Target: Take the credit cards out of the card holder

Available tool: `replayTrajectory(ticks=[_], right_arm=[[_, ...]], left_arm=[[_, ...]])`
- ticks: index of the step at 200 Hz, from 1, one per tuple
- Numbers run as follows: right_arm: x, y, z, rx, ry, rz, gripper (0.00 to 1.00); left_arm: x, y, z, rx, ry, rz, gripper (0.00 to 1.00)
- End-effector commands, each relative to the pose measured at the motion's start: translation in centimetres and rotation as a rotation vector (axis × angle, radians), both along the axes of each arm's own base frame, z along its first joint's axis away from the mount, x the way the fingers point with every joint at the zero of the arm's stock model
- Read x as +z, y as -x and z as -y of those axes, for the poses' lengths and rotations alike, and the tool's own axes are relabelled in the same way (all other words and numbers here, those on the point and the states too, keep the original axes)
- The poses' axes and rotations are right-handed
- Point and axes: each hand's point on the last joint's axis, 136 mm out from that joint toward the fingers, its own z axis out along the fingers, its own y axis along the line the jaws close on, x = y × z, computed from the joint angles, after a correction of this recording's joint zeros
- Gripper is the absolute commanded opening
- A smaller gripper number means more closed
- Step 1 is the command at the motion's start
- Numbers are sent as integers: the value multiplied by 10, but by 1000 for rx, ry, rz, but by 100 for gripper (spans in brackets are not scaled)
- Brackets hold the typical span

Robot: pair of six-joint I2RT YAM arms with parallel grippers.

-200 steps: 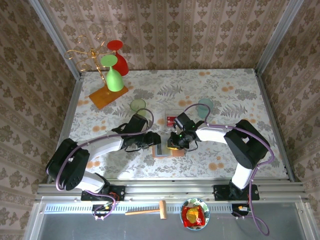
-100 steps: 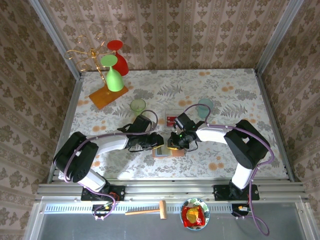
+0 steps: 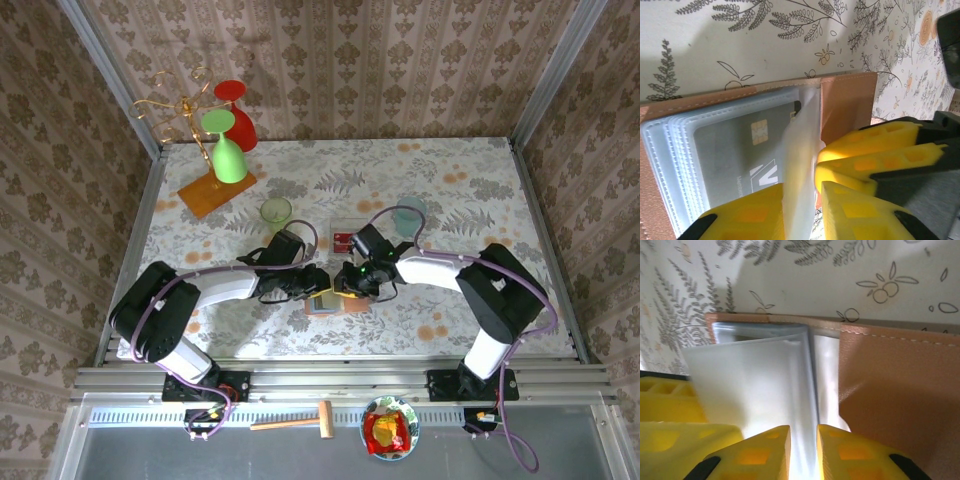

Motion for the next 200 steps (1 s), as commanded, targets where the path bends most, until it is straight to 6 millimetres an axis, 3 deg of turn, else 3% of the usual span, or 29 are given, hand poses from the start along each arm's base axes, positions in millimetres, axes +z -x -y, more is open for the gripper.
replayTrajectory(ticks=[1,50,83,109,115,154,200], right_arm=[[15,-3,7,-35,-3,34,23],[44,-8,24,-69,8,99,24],[63,-12,39,-104,5,142,24],[66,-14,53,-130,33,159,24],[77,-14,57,-138,23,188,24],[83,-10,75,-169,35,207,24],[85,-7,78,-172,23,205,25]], left_arm=[[4,3,4,-14,20,-9,26],[17,3,14,-46,33,12,33],[26,2,27,-81,48,30,43],[27,-2,37,-99,53,30,45],[28,-3,41,-104,55,31,45],[24,-6,61,-140,68,14,48],[21,-6,75,-158,91,-3,50]])
